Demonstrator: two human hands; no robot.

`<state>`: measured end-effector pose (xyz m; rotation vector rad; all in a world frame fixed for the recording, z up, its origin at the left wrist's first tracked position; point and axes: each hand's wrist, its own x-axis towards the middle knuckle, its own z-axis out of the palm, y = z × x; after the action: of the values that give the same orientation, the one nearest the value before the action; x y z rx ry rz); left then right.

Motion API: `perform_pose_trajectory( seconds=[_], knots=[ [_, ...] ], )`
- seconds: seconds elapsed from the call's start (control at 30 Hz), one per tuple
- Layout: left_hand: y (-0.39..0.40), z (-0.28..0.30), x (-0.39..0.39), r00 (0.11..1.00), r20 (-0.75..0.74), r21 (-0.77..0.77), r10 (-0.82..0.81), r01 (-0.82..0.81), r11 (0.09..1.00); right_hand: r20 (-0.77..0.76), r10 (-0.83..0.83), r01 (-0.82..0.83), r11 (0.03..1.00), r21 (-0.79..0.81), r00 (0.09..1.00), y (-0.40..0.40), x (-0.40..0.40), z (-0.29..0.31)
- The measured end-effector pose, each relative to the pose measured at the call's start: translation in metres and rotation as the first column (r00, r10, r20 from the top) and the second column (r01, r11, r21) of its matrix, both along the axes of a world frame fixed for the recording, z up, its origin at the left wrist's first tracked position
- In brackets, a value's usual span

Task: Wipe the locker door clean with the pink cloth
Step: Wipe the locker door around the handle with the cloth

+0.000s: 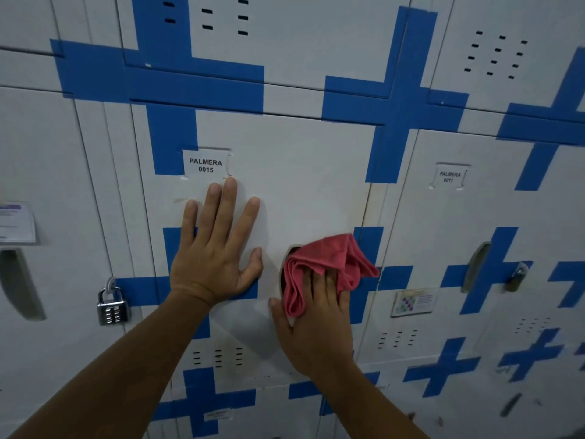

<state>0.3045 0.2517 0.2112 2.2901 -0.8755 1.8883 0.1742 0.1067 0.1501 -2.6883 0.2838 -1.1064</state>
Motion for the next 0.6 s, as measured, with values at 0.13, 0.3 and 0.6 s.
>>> perform_pose_trajectory(
  seconds=[0.13,0.3,0.6],
  knots=[
    [0.0,0.0,0.0,1.0,0.008,0.002,0.005,-0.005,1.0,-0.082,-0.007,0.005,1.0,-0.03,0.997,-0.005,-0.005,-0.011],
    [0.0,-0.001,0.0,1.0,-0.013,0.006,0.003,-0.003,1.0,-0.013,-0.01,0.009,0.997,-0.083,1.0,-0.007,0.001,0.02],
    [0.001,-0.001,0.0,1.0,-0.006,0.005,-0.001,0.001,1.0,0.076,-0.008,0.011,0.999,-0.042,0.997,0.003,0.008,0.043]
  ],
)
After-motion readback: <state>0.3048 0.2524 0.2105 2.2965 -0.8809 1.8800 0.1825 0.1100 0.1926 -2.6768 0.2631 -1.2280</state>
